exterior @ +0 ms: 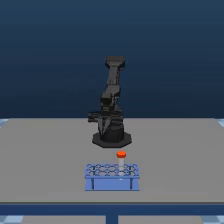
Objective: Pick up the centrifuge tube on the rack
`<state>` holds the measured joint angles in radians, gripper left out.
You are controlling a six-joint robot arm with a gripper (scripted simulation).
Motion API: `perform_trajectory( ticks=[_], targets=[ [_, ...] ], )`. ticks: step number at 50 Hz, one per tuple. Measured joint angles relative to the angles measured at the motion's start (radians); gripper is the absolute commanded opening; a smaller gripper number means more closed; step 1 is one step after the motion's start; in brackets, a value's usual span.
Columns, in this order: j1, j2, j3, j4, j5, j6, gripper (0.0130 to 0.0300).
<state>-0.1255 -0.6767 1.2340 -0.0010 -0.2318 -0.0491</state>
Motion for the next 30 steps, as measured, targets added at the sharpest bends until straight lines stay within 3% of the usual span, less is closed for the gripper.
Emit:
perform_trajectory(
  ticks=[1,30],
  targets=[
    [0.000,0.000,0.000,0.000,0.000,0.000,0.0300],
    [0.001,0.001,-0.001,0.005,0.000,-0.004,0.0300]
  ],
)
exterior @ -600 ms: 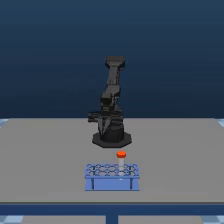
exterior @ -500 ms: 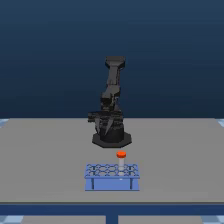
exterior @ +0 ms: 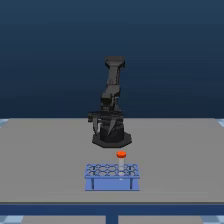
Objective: Pick up the centrifuge tube on the rack
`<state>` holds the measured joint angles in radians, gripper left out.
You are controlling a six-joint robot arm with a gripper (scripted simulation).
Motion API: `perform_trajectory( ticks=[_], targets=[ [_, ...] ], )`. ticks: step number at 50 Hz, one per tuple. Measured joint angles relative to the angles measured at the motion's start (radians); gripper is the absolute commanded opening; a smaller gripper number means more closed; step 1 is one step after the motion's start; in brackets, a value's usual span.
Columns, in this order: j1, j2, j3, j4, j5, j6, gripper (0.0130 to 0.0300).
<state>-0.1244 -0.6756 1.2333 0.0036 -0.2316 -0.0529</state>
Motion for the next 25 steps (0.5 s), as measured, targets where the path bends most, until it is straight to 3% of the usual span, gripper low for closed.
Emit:
perform_trajectory(
  ticks=[25],
  targets=[
    [0.036,0.032,-0.022,0.133,0.004,-0.108,0.0300]
  ],
)
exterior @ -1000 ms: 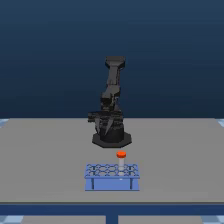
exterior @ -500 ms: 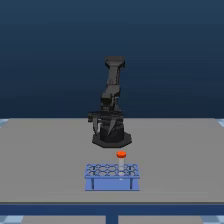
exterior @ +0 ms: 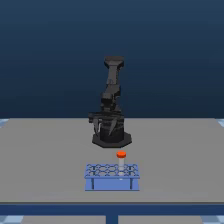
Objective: Pick up the centrifuge tube on the rack
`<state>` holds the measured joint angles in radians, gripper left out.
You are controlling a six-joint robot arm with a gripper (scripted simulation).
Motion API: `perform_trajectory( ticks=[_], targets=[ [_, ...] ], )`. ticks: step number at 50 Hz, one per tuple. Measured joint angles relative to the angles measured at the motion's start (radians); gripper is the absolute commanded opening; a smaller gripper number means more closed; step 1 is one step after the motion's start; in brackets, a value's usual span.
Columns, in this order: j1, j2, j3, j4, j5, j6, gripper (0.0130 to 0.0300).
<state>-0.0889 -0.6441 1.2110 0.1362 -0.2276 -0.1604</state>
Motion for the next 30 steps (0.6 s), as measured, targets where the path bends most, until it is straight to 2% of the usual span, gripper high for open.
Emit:
perform_trajectory(
  ticks=[15,30],
  targets=[
    [0.050,0.047,-0.035,0.172,0.005,-0.143,0.0300],
    [0.118,0.124,-0.098,0.403,0.013,-0.336,0.0300]
  ],
)
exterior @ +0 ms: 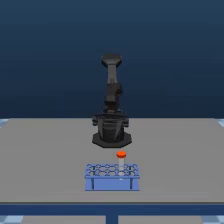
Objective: Pick up the centrifuge tube on the rack
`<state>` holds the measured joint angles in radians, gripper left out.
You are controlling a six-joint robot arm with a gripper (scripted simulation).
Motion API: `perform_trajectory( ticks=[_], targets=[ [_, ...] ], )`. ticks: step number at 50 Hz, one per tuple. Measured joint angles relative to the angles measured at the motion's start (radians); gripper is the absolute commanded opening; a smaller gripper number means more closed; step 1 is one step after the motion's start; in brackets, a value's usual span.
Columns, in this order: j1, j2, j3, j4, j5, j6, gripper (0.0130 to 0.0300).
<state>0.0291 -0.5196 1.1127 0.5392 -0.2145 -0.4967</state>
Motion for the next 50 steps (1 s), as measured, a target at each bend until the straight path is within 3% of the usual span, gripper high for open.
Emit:
perform_trajectory(
  ticks=[26,50],
  targets=[
    [0.100,0.142,-0.135,0.387,0.029,-0.340,0.0300],
    [0.133,0.199,-0.197,0.588,0.049,-0.534,0.0300]
  ],
)
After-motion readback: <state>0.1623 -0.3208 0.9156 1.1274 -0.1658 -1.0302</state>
